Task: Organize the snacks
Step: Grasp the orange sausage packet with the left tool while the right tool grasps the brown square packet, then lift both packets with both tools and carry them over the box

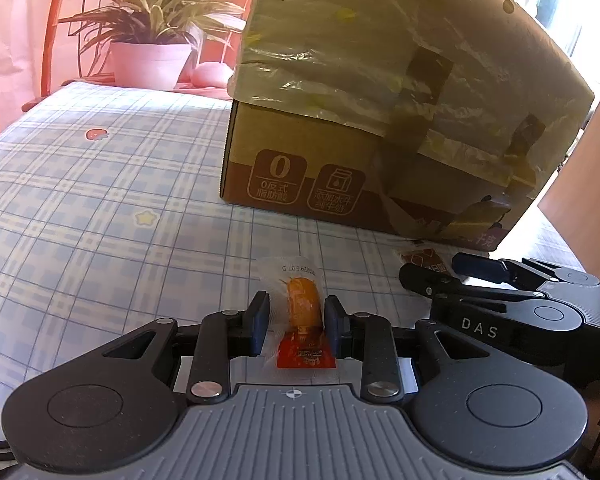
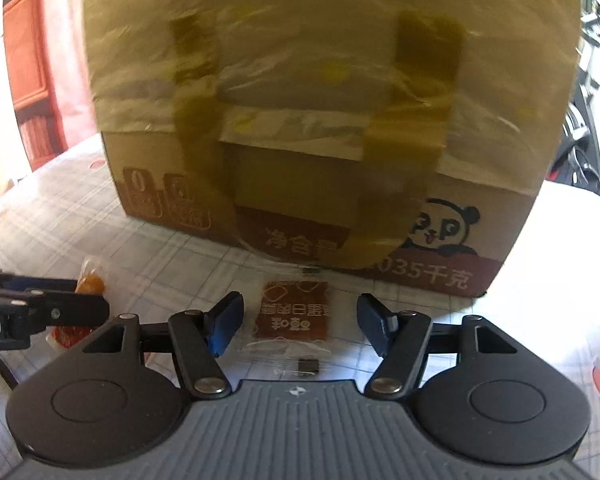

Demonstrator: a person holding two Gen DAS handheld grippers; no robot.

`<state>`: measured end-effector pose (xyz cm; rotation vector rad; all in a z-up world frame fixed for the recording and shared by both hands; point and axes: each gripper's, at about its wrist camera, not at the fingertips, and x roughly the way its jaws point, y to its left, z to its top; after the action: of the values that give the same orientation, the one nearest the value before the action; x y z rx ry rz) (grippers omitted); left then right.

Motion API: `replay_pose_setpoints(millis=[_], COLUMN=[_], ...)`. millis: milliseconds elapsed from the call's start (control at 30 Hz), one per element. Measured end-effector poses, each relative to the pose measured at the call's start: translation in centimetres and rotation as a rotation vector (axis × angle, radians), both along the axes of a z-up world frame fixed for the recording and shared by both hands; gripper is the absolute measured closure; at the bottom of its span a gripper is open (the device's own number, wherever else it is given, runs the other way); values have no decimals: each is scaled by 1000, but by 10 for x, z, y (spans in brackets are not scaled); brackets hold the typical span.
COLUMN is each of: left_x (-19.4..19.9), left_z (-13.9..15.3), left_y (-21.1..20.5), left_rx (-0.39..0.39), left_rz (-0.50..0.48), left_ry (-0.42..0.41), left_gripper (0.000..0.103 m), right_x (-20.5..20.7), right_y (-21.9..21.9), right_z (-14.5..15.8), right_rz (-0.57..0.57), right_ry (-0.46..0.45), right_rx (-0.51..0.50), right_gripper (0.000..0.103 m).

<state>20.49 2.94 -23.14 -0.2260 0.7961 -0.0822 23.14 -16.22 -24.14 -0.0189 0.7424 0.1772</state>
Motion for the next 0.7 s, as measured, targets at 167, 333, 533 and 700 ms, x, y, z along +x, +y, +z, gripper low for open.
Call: replay_pose_setpoints(millis=[167,333,533,700], left_x=[0,0,-4,-10], left_z=[0,1,9,20], left_y=[0,1,1,4], left_rx=[0,-10,25,12], left_rz=[-1,-3,7,10], left_ry=[-3,3,13,-9], left_gripper=[71,72,73,73], right_x=[0,-2,-10,-29], right_y=[-2,-10,-14,-14], right_z=[-3,0,8,14], right_rz=[1,-9,21,24], right_ry=[1,-1,17,22], right_rx=[18,50,76,88], right_gripper=[37,46,60,62])
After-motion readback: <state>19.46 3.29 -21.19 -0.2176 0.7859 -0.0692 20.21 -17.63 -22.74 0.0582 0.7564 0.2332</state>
